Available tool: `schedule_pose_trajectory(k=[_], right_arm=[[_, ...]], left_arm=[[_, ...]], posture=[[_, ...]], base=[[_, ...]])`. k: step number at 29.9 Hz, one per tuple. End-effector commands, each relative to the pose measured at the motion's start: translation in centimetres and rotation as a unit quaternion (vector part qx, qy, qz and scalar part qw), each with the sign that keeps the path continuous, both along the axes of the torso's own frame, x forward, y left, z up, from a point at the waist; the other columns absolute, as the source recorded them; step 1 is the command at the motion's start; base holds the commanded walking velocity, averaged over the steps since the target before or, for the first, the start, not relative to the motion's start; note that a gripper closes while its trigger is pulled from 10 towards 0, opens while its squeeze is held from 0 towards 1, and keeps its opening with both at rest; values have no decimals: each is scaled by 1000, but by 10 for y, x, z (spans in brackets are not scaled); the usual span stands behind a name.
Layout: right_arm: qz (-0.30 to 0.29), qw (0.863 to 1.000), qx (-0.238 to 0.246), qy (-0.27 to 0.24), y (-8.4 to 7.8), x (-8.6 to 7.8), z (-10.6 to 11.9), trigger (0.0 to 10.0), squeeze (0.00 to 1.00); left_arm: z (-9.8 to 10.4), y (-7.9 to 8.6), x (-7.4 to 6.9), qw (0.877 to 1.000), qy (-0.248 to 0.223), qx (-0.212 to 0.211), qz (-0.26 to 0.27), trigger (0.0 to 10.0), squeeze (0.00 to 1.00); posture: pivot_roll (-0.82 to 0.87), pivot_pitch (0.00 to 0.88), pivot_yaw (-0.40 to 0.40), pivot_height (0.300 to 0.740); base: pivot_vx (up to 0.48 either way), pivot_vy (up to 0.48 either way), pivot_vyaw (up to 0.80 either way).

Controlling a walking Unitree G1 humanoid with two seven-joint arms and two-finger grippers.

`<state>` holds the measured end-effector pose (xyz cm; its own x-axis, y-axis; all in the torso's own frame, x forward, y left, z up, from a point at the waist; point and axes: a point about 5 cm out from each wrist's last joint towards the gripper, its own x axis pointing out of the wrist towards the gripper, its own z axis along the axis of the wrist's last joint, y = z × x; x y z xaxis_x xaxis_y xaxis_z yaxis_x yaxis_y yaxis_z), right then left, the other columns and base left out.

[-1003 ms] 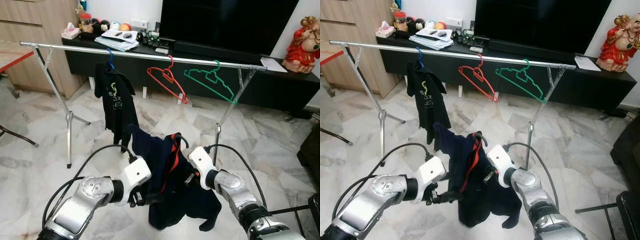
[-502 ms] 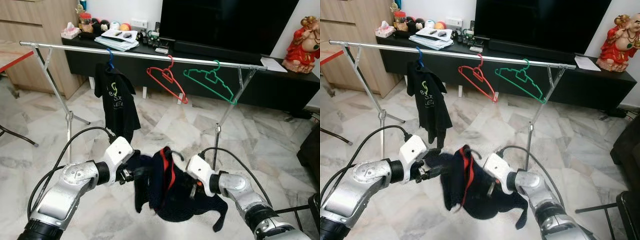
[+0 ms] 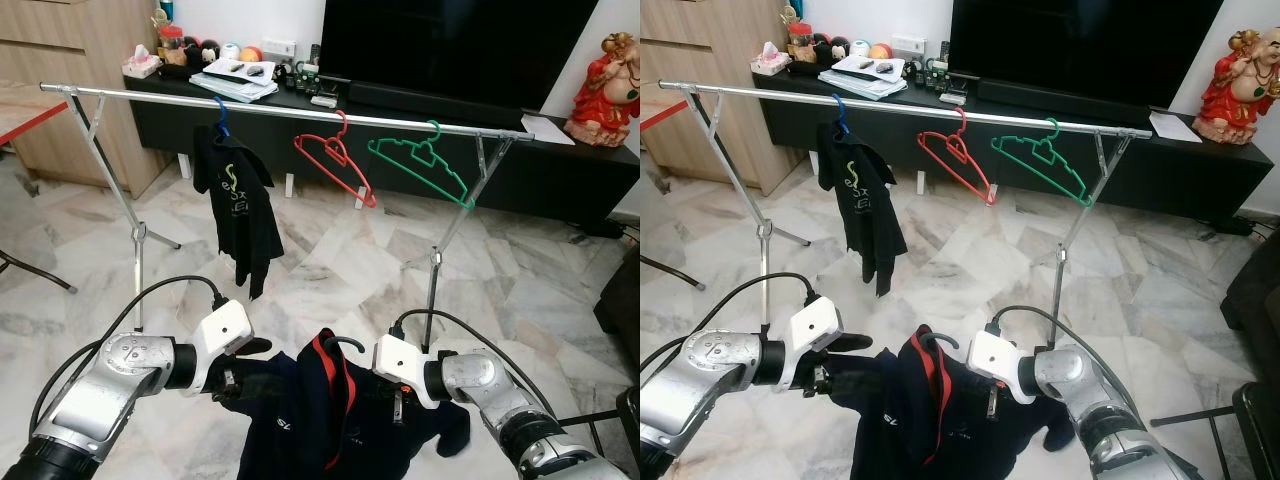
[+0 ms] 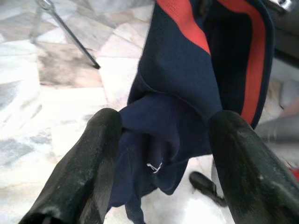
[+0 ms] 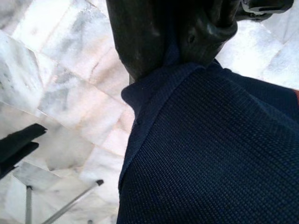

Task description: Hang hanger

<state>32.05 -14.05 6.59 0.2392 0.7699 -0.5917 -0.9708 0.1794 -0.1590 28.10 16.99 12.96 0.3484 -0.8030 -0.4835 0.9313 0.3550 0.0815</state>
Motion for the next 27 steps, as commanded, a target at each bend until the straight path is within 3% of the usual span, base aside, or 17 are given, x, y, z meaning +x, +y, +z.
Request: schedule_pose_trajectory(k=[1, 5, 27], right_arm=[[14, 1000, 9, -7, -1, 1, 5, 0, 0], [41, 999, 9, 1, 0, -3, 4, 0, 0], [76, 996, 40, -30, 14, 3, 19, 0, 0]], left_arm=[[-4, -4, 0, 1000, 1, 9, -16, 10000, 0], [-7, -12, 2, 1000, 3, -1, -23, 10000, 0], [-25, -38, -3, 998, 24, -6, -63, 10000, 0]], posture=[[148, 41, -111, 740], [145, 42, -113, 740], [134, 16, -99, 740]], base=[[0, 0, 0], [0, 0, 0], [0, 0, 0]])
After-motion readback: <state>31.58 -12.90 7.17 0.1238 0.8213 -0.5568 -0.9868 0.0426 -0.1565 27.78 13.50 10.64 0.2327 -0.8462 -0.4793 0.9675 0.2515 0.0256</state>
